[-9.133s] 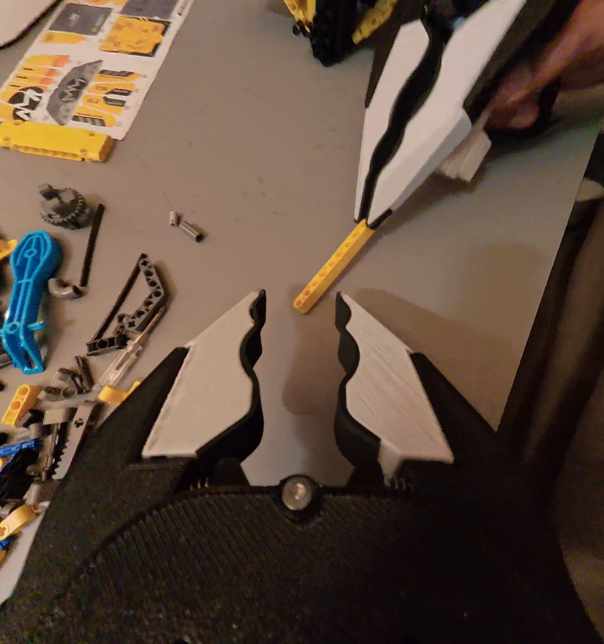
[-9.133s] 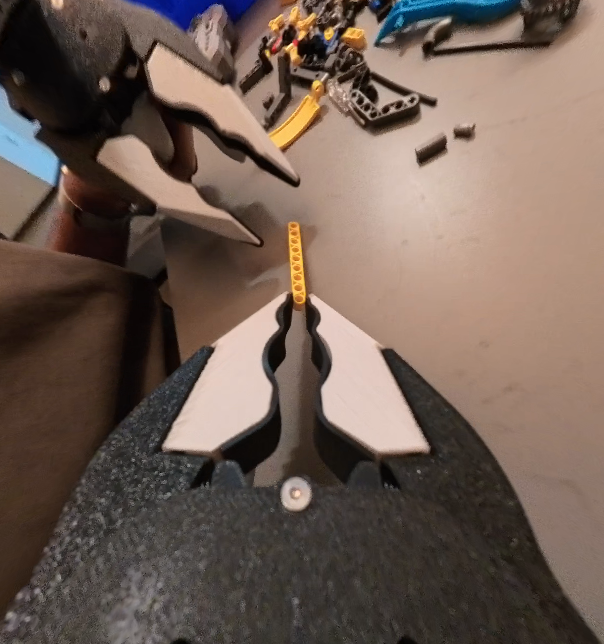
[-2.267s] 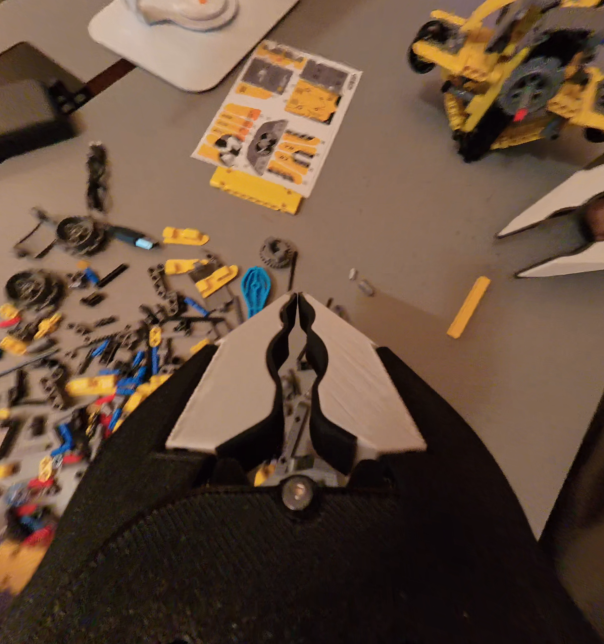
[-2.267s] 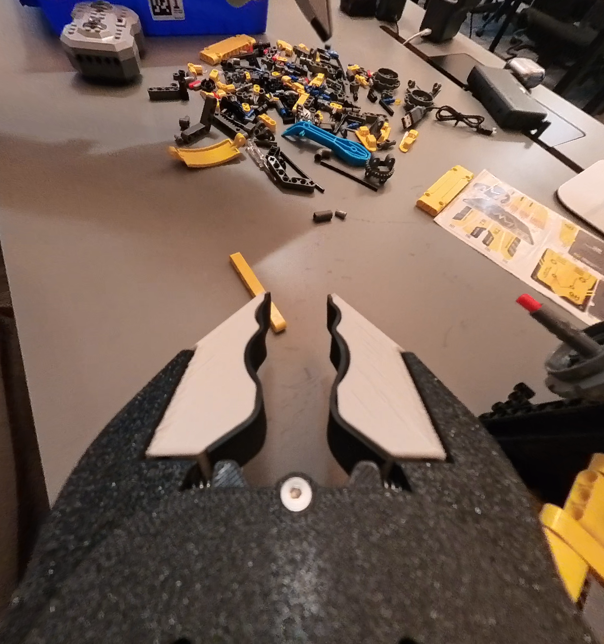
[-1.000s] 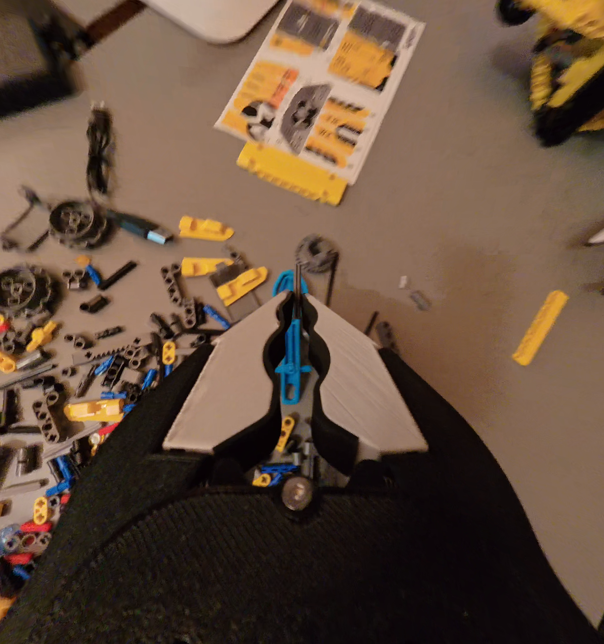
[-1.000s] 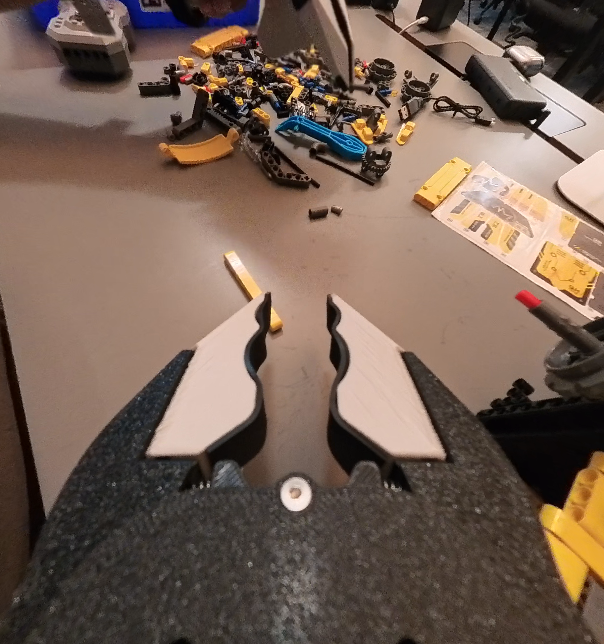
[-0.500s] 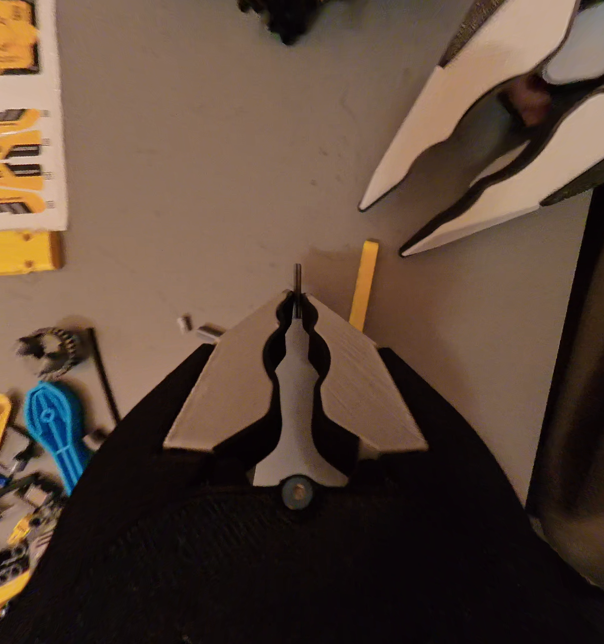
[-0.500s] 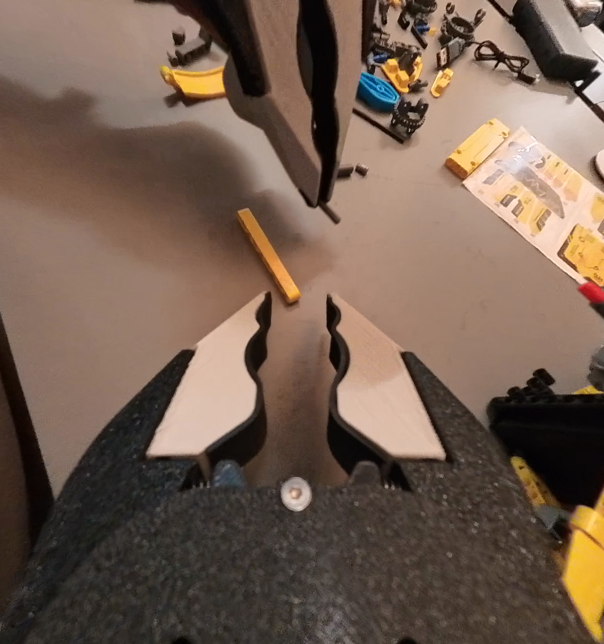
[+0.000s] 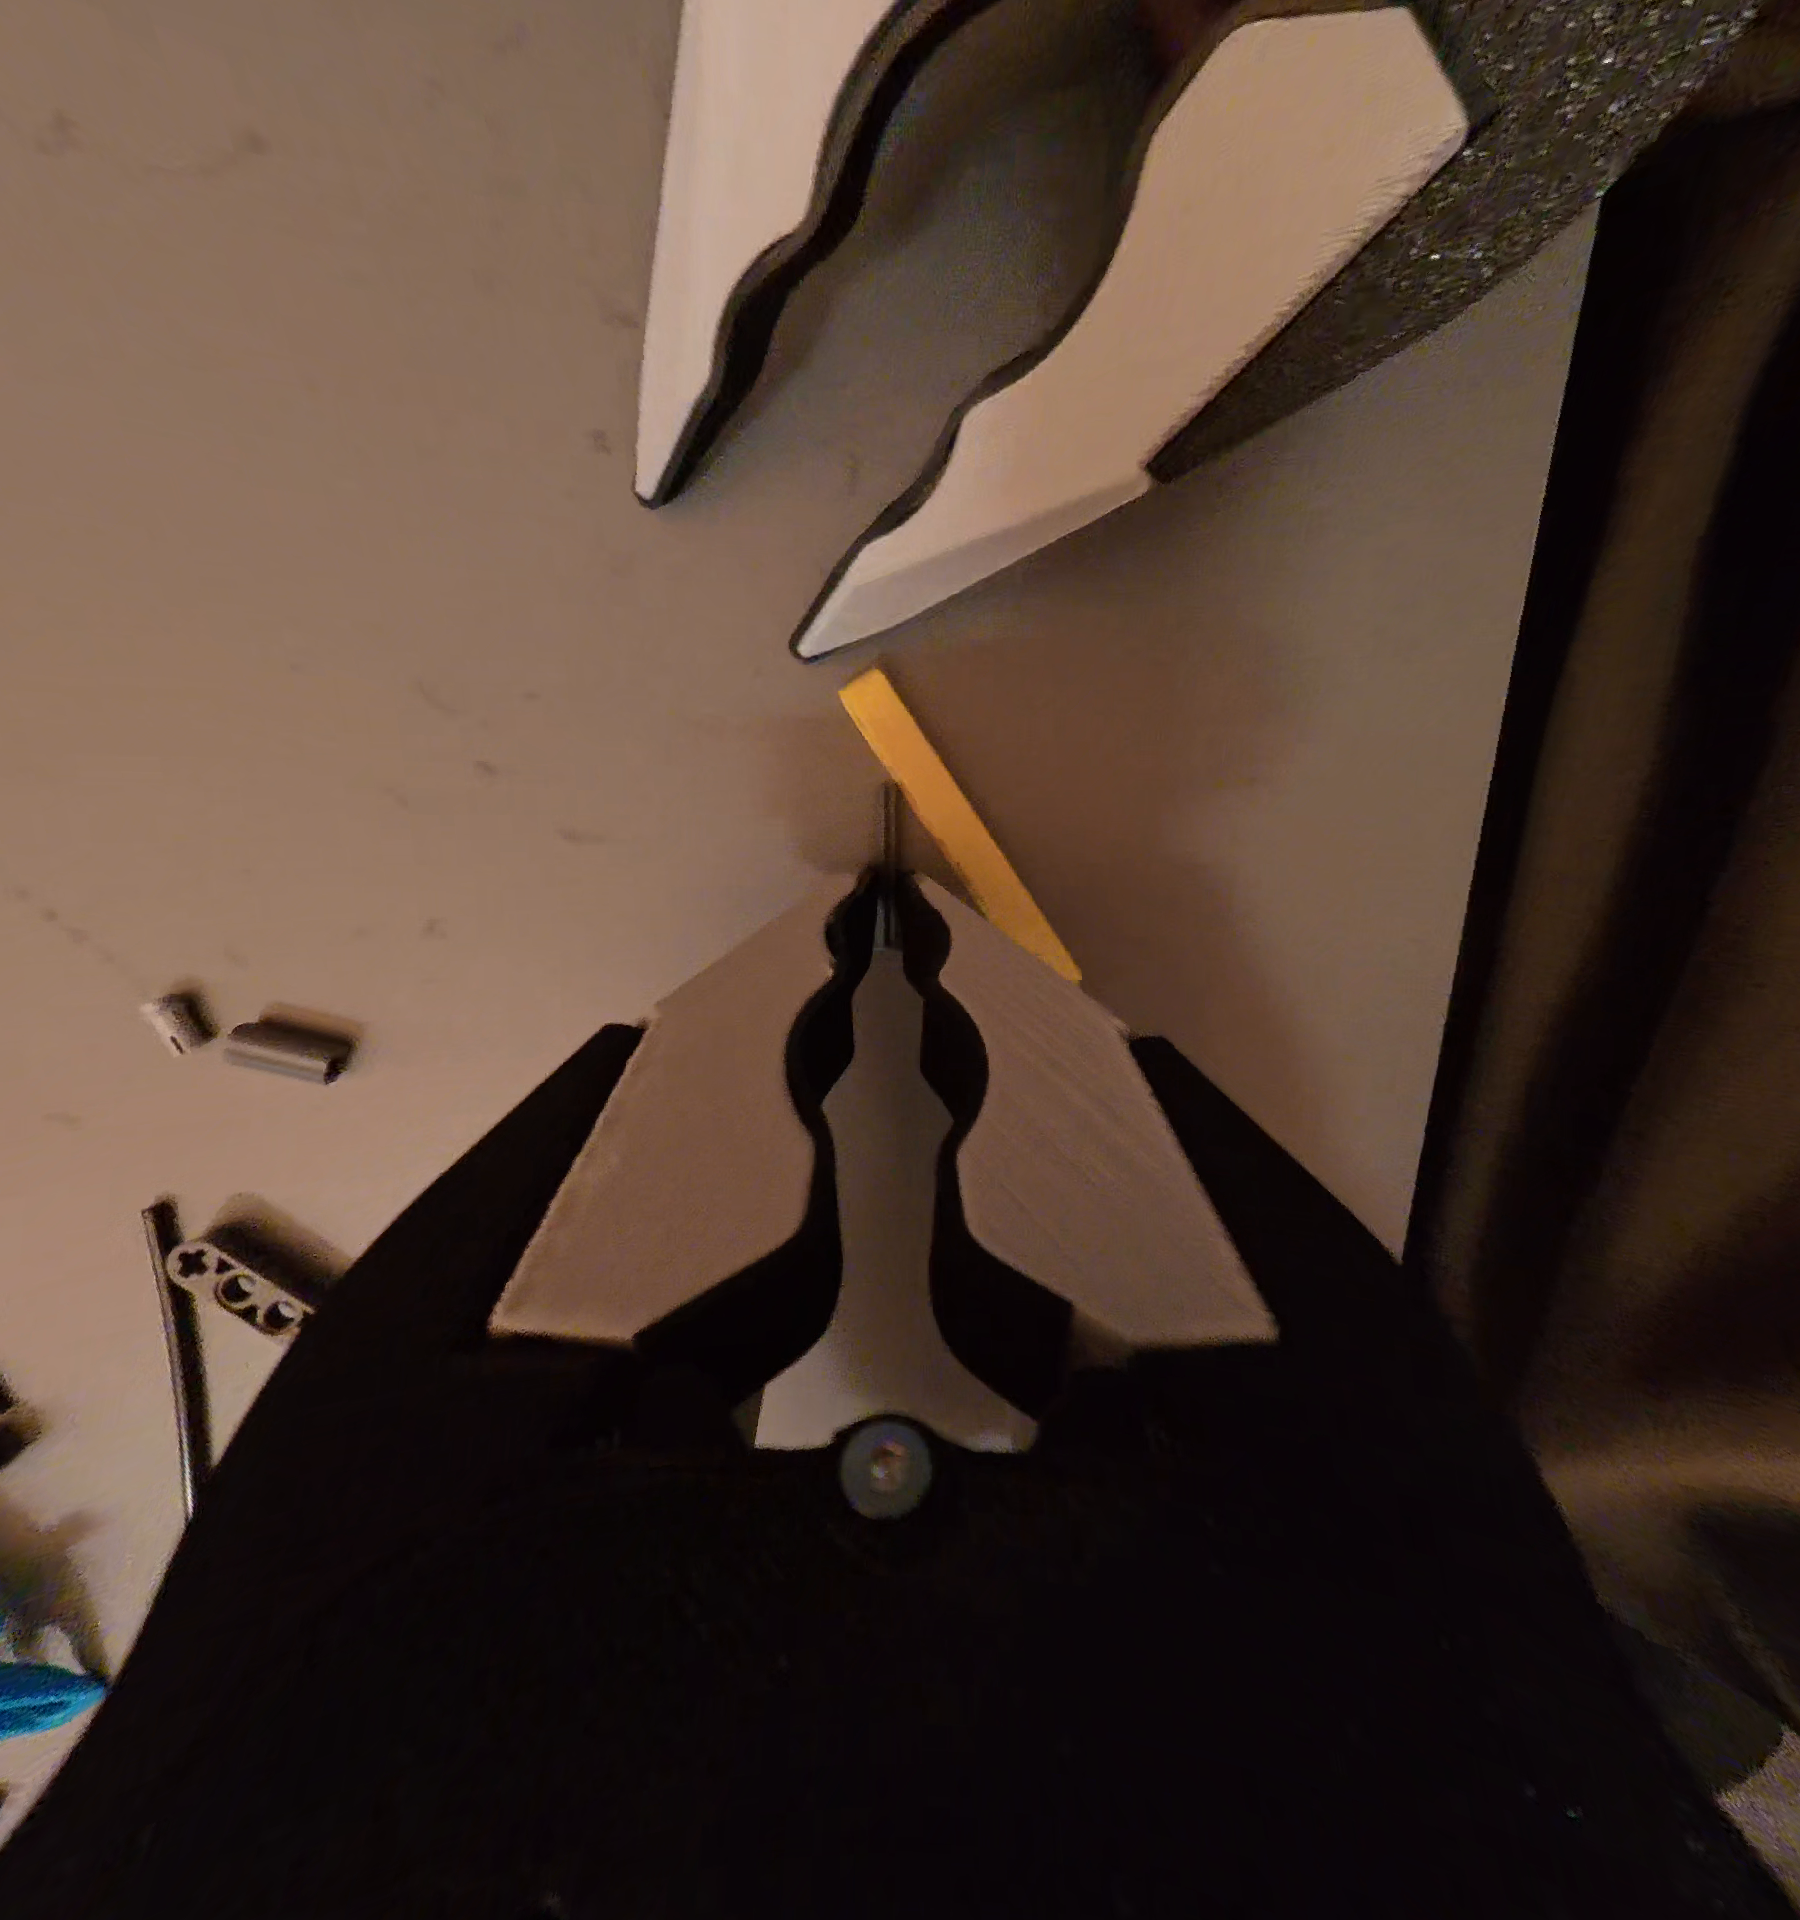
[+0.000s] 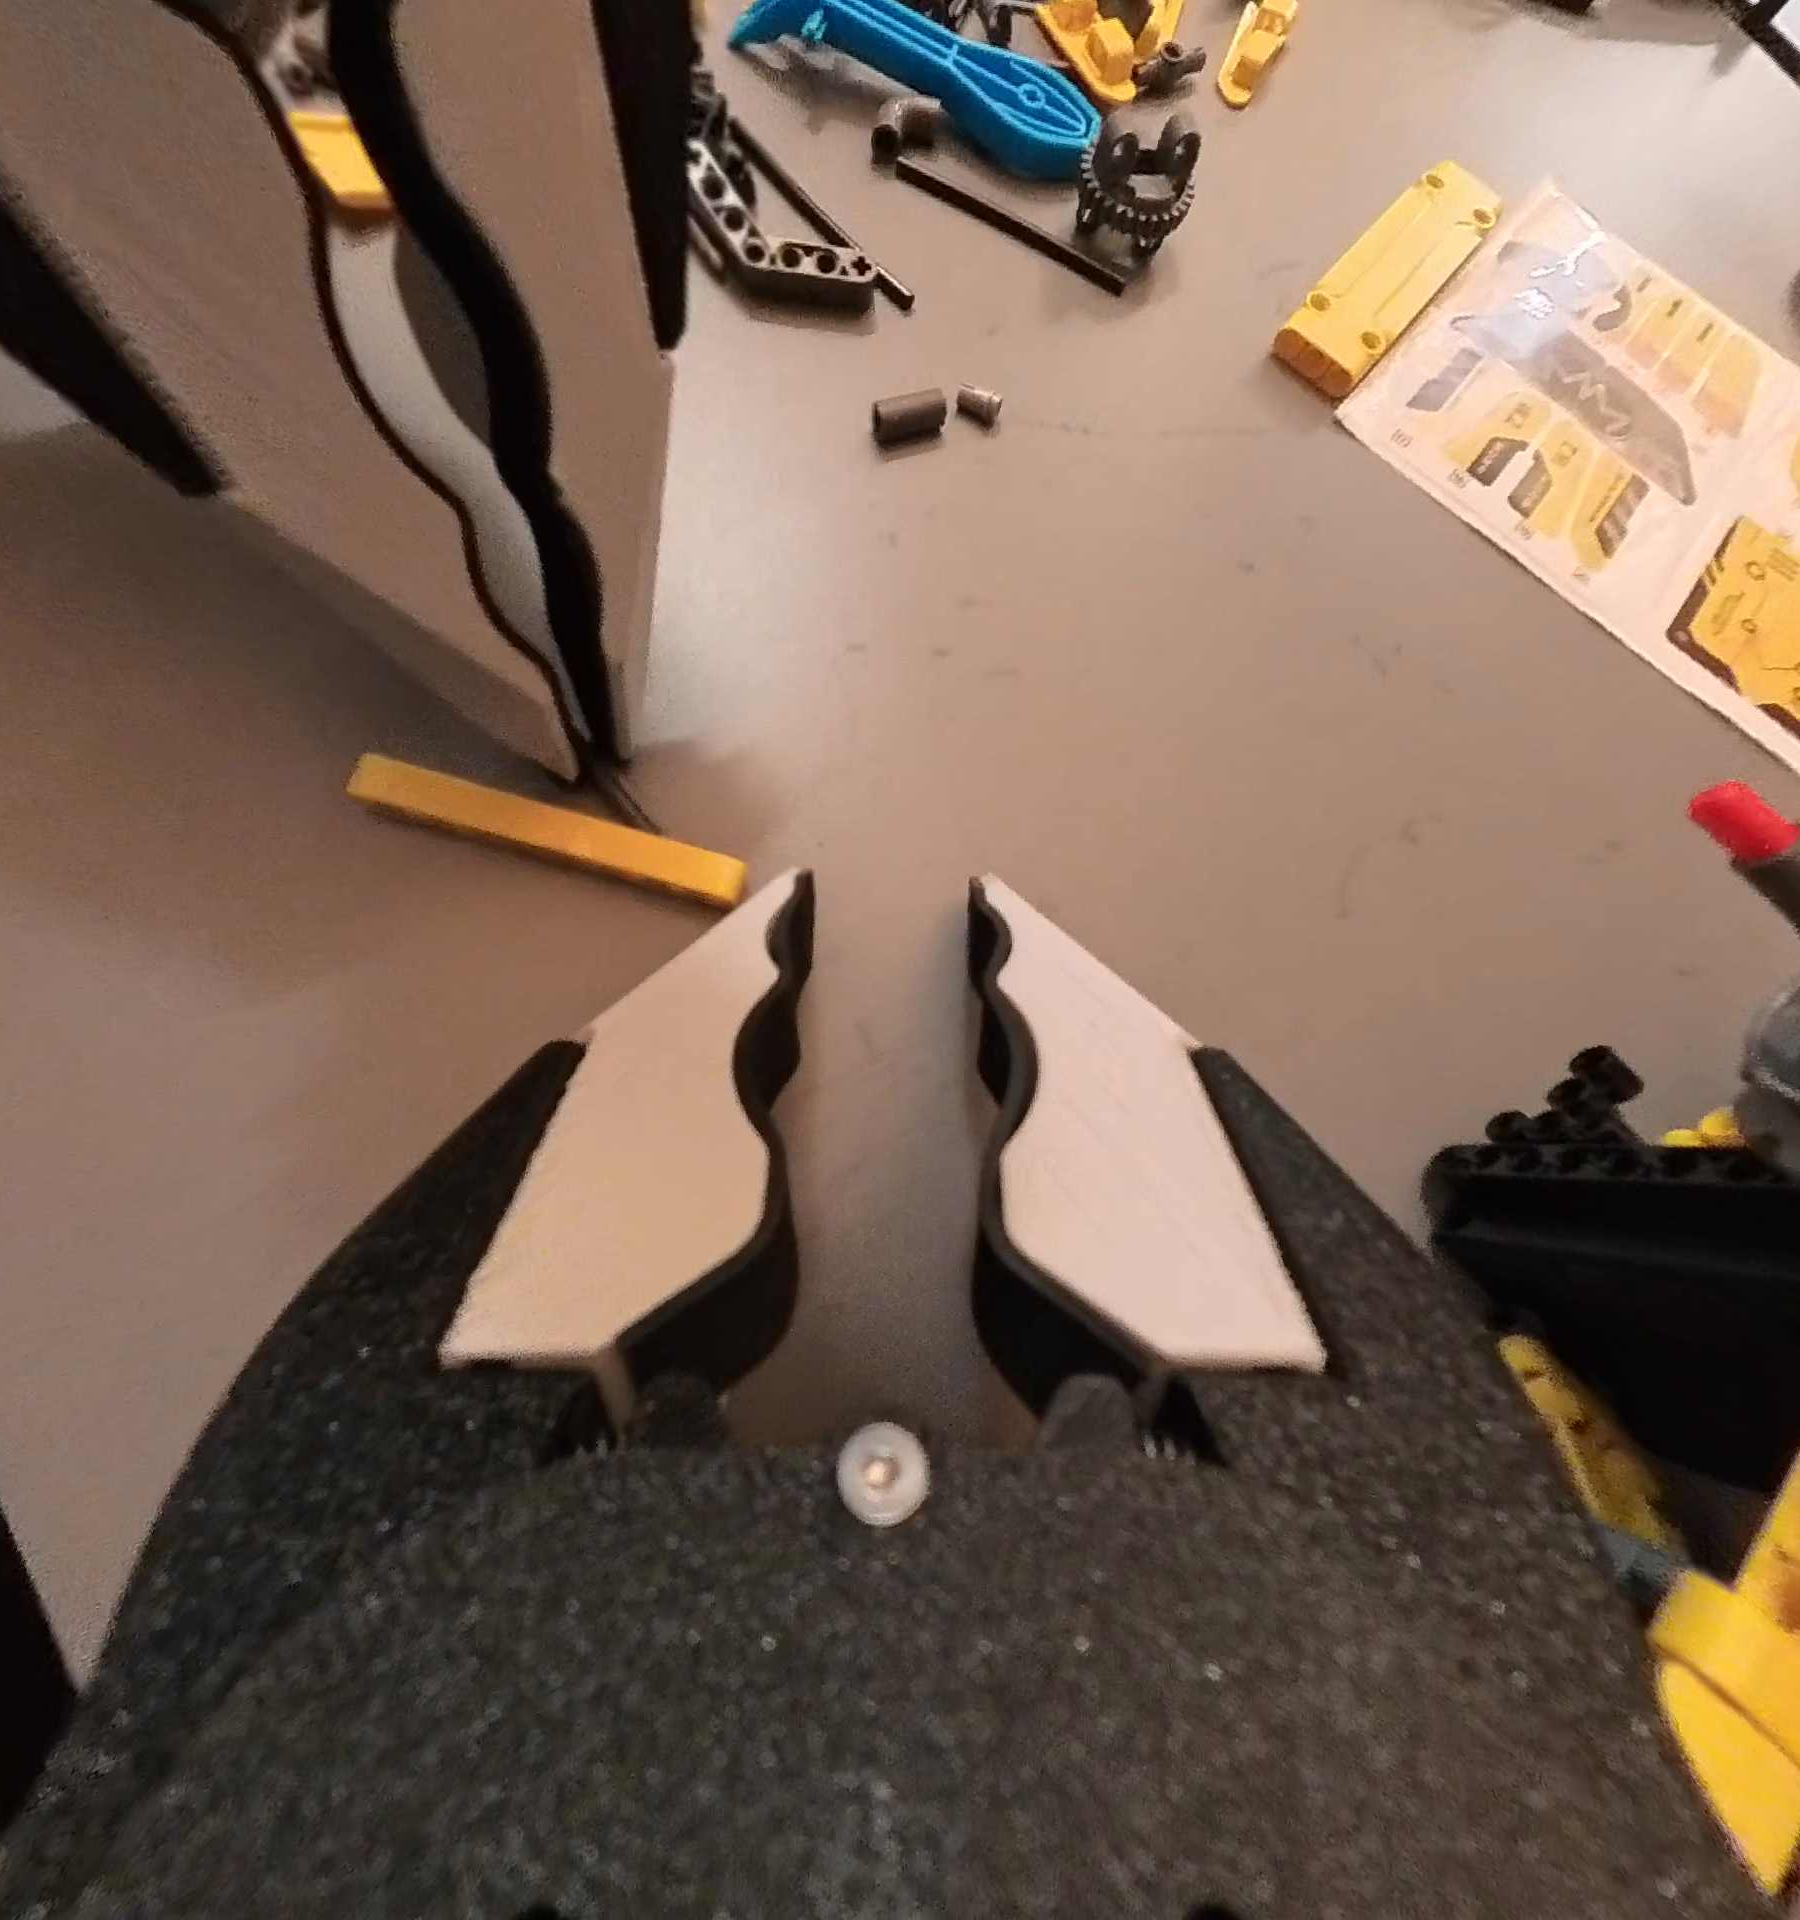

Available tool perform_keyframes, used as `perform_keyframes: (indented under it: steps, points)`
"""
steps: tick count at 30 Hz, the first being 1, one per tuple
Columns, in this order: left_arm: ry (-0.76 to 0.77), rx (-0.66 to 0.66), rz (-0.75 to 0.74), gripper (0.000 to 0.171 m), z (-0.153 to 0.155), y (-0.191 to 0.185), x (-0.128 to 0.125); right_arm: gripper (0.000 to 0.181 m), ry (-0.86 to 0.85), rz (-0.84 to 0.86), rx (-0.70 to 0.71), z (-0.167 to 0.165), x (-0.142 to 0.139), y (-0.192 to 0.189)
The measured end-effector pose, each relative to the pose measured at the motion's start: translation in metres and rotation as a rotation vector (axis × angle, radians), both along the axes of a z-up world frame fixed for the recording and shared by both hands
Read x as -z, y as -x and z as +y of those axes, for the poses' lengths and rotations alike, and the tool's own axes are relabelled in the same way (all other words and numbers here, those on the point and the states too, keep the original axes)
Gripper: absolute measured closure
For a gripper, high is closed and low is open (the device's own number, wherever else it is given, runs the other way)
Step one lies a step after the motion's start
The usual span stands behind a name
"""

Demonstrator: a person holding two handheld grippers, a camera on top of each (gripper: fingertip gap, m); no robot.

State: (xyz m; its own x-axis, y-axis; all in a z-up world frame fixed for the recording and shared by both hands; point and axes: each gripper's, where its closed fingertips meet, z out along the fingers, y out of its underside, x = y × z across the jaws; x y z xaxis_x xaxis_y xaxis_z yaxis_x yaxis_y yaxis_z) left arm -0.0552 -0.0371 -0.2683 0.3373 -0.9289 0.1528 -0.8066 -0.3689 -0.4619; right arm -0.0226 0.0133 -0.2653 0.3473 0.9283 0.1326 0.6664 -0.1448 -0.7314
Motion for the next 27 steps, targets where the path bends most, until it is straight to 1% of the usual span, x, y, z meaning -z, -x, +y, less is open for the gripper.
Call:
perform_keyframes:
  steps: [4,7,9,11,14,17,22,27]
  points:
    - [0.004,-0.036,-0.008,0.170,0.001,0.003,0.000,0.151,0.007,0.037,0.002,0.000,-0.005,0.000]
    - [0.009,-0.075,-0.022,0.170,0.005,0.008,-0.001,0.146,0.024,0.076,-0.014,-0.009,-0.010,-0.002]
    - [0.009,-0.087,-0.033,0.170,0.004,0.010,-0.001,0.139,0.070,0.086,-0.030,-0.022,-0.009,-0.002]
    - [0.002,-0.092,-0.026,0.170,0.004,0.012,0.000,0.124,0.123,0.099,-0.046,-0.038,-0.009,0.003]
    - [-0.003,-0.096,-0.023,0.170,0.003,0.012,0.000,0.110,0.173,0.116,-0.058,-0.058,-0.009,0.013]
    - [0.005,-0.091,-0.032,0.170,0.000,0.009,0.000,0.111,0.172,0.084,-0.054,-0.065,-0.004,0.018]
    - [0.023,-0.053,-0.034,0.170,-0.010,0.003,-0.001,0.117,0.112,0.017,-0.033,-0.057,0.003,0.016]
    - [0.019,-0.045,-0.048,0.170,-0.016,-0.003,-0.005,0.118,0.162,0.043,-0.074,-0.055,0.002,0.014]
